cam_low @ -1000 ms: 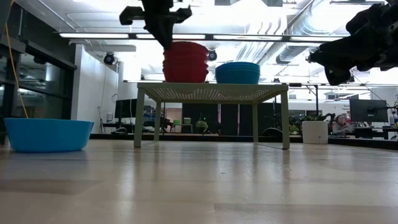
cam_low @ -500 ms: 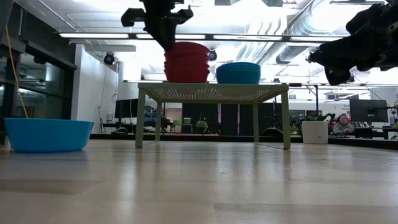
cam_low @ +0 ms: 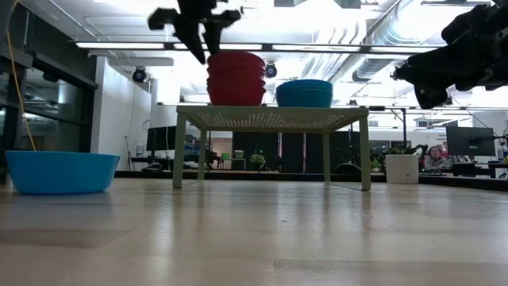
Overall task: Pick & Place Mini bowls
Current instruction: Stack the light blue bowl on the stacked light blue bowl on the shelf
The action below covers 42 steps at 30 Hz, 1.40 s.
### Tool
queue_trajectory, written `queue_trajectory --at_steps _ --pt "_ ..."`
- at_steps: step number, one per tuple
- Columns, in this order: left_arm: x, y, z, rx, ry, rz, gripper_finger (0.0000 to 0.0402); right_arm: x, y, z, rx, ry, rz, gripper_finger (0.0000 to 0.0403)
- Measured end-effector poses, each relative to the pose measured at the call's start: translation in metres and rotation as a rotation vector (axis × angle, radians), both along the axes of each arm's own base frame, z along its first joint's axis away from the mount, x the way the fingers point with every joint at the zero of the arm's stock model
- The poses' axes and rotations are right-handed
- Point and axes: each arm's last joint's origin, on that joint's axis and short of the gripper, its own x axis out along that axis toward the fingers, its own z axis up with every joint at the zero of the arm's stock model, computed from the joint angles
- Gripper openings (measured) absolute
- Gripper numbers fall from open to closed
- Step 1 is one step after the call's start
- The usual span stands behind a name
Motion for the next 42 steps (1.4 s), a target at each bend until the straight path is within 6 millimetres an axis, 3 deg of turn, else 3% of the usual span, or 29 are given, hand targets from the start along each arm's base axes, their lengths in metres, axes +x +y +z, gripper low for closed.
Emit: queue_trajectory --at_steps 13,18,23,29,38,42 --pt "-0.022 -0.007 0.017 -0.004 -0.028 0.020 0.0140 0.000 0.000 0.000 0.000 0.000 0.000 0.0134" --pt "-0.040 -0.021 0.026 -0.048 -0.019 0.041 0.0140 0.000 0.000 0.000 0.000 0.000 0.000 0.0134" --pt "-0.058 -0.035 0.028 -0.191 -0.016 0.170 0.0140 0.000 0.000 0.000 0.000 0.000 0.000 0.0134" --pt "-0.088 -0.052 0.007 -0.338 -0.035 0.329 0.0140 0.000 0.000 0.000 0.000 0.000 0.001 0.0134" --pt "-0.126 -0.075 -0.046 -0.480 -0.045 0.603 0.0140 0.000 0.000 0.000 0.000 0.000 0.000 0.0134" --pt "-0.132 -0.085 -0.067 -0.523 -0.025 0.568 0.0140 0.000 0.000 0.000 0.000 0.001 0.000 0.0134"
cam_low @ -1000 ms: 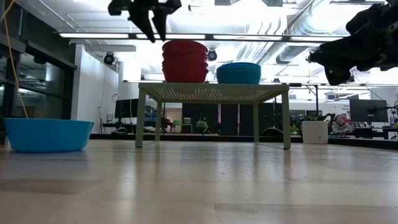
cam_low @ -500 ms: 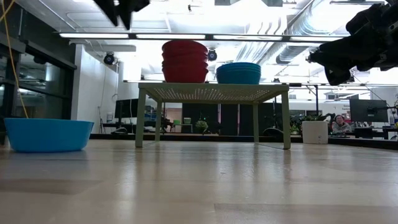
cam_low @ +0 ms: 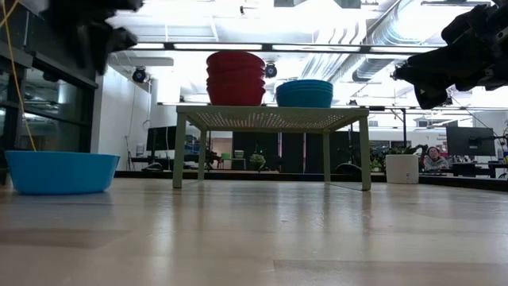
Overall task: Pick & Place Mini bowls
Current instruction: Stack the light blue bowl on the stacked light blue bowl on the shelf
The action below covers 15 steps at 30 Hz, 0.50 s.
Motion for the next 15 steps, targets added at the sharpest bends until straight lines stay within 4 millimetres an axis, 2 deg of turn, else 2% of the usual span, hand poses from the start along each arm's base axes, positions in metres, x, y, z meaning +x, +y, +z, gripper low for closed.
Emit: queue_trajectory --at_steps 7,15 --pt "-0.007 -0.018 -0.032 -0.027 0.017 -0.095 0.0140 0.000 0.000 0.000 0.000 -0.001 0.000 0.0134" --pt "-0.003 -0.041 -0.063 -0.058 -0.004 -0.143 0.0140 0.000 0.000 0.000 0.000 -0.001 0.000 0.0134"
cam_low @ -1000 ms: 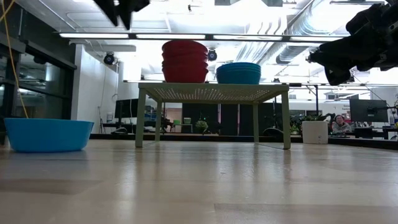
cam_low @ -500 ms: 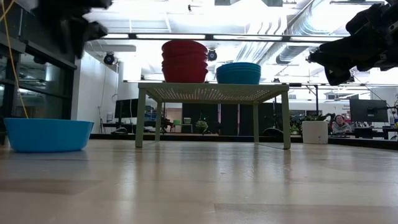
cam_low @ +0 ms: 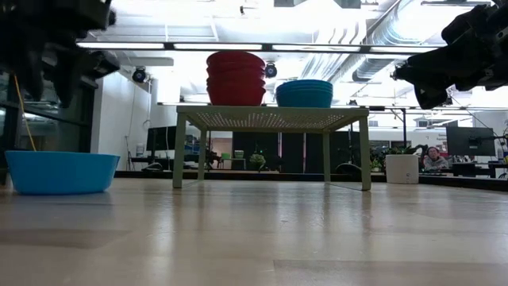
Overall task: Pick & Place Mini bowls
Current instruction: Stack the light blue bowl on the stacked light blue bowl on the shelf
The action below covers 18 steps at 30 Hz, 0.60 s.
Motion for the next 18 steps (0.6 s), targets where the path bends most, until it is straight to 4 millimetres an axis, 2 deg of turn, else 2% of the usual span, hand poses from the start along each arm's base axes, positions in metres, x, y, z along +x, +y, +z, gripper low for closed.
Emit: queue_trajectory --at_steps 9,18 --pt "0.006 -0.026 -0.027 0.020 0.032 -0.024 0.0140 0.000 0.000 0.000 0.000 0.000 0.000 0.0134" --pt "0.016 -0.036 -0.049 0.057 0.149 0.012 0.0140 0.000 0.000 -0.001 0.000 0.007 0.000 0.0134"
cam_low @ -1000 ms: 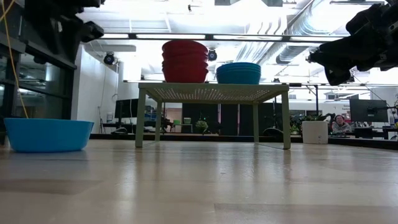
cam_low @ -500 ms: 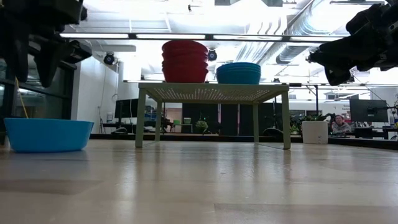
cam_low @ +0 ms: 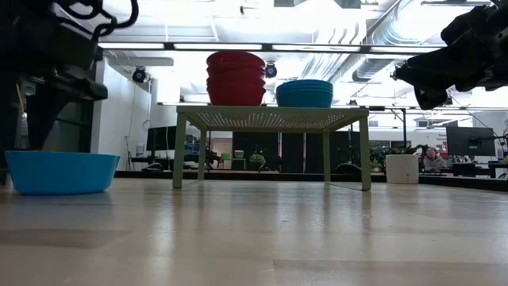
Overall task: Pick & Place Mini bowls
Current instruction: Stack the light blue bowl on the stacked light blue bowl on the shelf
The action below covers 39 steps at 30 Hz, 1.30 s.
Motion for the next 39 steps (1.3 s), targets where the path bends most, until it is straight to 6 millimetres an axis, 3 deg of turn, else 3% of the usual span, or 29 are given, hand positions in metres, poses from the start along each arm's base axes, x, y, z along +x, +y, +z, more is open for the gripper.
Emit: queue_trajectory --at_steps 20,32,39 --pt "0.019 -0.006 -0.022 0.064 0.002 -0.023 0.0136 0.000 0.000 0.000 0.000 0.000 0.000 0.0134" --pt "0.020 -0.006 -0.022 0.084 -0.018 -0.021 0.0016 0.000 0.000 -0.001 0.000 0.007 0.000 0.0134" --pt "0.021 -0.006 -0.021 0.089 -0.022 -0.029 0.0004 0.000 0.000 -0.001 0.000 0.008 0.000 0.0134"
